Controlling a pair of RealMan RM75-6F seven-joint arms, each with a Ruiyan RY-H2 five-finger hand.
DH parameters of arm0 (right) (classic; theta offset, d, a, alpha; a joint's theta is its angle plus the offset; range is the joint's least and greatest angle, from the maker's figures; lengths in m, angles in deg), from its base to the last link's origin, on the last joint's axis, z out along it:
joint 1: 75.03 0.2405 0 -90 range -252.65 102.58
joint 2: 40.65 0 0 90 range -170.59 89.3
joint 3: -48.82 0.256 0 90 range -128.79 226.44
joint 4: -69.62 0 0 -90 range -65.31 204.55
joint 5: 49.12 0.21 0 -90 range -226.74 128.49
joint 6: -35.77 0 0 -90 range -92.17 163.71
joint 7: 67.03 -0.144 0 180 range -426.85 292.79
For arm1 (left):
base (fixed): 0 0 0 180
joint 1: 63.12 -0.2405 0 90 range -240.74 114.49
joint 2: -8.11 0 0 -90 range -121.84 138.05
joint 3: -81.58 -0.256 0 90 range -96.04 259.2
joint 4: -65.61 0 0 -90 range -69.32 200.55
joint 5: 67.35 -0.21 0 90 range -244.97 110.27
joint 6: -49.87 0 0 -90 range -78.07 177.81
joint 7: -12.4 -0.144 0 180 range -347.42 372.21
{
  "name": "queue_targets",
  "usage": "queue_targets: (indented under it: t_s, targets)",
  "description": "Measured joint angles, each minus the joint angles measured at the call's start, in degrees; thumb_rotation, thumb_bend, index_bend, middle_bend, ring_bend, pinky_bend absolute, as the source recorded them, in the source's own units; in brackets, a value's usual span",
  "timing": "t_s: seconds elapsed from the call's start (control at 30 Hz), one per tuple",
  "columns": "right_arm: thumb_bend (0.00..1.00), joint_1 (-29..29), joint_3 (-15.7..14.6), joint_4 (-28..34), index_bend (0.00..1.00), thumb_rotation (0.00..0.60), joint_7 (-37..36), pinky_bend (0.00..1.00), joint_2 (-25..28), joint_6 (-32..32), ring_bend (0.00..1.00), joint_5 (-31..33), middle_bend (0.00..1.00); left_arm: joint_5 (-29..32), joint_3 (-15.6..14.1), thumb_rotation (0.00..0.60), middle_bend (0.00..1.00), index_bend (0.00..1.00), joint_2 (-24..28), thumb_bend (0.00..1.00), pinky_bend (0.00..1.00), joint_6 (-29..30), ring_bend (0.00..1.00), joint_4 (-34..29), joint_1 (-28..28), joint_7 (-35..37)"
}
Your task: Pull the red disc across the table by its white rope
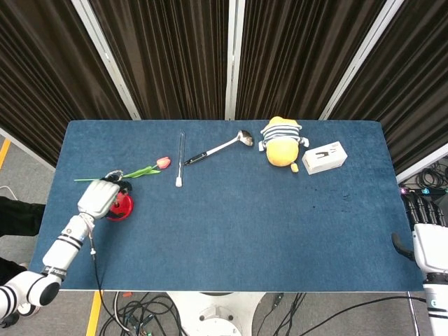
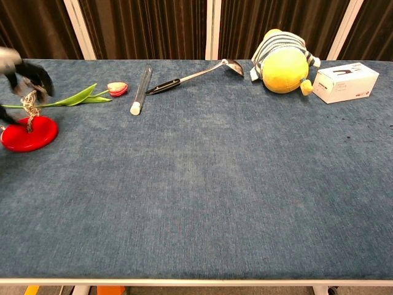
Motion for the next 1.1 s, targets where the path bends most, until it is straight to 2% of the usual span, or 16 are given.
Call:
queue_targets:
  t_s: [0.1,0.2,0.37,0.47,0.63,0.77,0.8,0.93,1.1]
  targets:
    - [0.27,0.09,0.01,-0.34,0.0,0.6,-0.25,0.0,-0.16,-0.42,0.0,0.25,0.0,3.16,-0.02,0.6,0.0,0.06,1.85,0.0,0.16,-2.48,0.0,-2.99,0.92,-2.39]
    - [0.27,0.29,-0.14,-0.7,0.0,0.6,-0.56,0.0,-0.52,-0.82,0.0,0.12,0.0,6.09,-0.22,0.6,0.0,0.1,4.46,0.0,0.22,-2.22,0.0,-6.28,1.49,-3.94]
    - [0.27,0.47,-0.15,-0.95,0.0,0.6,-0.86,0.0,-0.71,-0.9,0.0,-0.06,0.0,7.9,-0.57,0.6,0.02,0.14,10.18,0.0,0.24,-3.57,0.0,-12.78,1.62,-5.38]
    - [0.27,0.42,-0.12,-0.75,0.0,0.6,-0.87,0.0,-0.53,-0.61,0.0,-0.2,0.0,7.88,-0.65,0.6,0.04,0.14,13.06,0.0,0.24,-1.53,0.0,-15.89,0.85,-5.7]
    - [0.27,0.09,-0.26,-0.37,0.0,0.6,-0.81,0.0,-0.32,0.27,0.0,-0.8,0.0,6.51,-0.67,0.6,0.13,0.2,13.69,0.0,0.25,6.45,0.07,-16.72,-2.3,-6.12]
    - [0.27,-0.02,-0.69,-0.75,0.0,0.6,-0.84,0.0,-0.6,0.58,0.0,-1.73,0.0,1.73,-1.51,0.6,0.17,0.26,11.27,0.02,0.25,17.14,0.08,-14.45,-6.79,-5.24]
    - [0.27,0.0,-0.83,-0.93,0.0,0.6,-0.9,0.0,-0.72,0.59,0.0,-2.06,0.0,-0.79,-2.26,0.6,0.17,0.26,9.64,0.02,0.25,21.91,0.08,-12.44,-9.13,-4.61]
    - [0.27,0.13,-1.56,-1.94,0.0,0.6,-1.33,0.0,-1.89,0.66,0.0,-3.54,0.0,-5.6,-4.66,0.6,0.18,0.26,4.63,0.03,0.24,32.36,0.08,-6.41,-16.44,-2.8]
    - [0.27,0.18,-2.09,-4.11,0.0,0.6,-2.49,0.0,-4.13,1.25,0.0,-4.98,0.0,-8.93,-7.36,0.6,0.18,0.24,-2.29,0.03,0.23,39.6,0.08,2.21,-24.89,0.51]
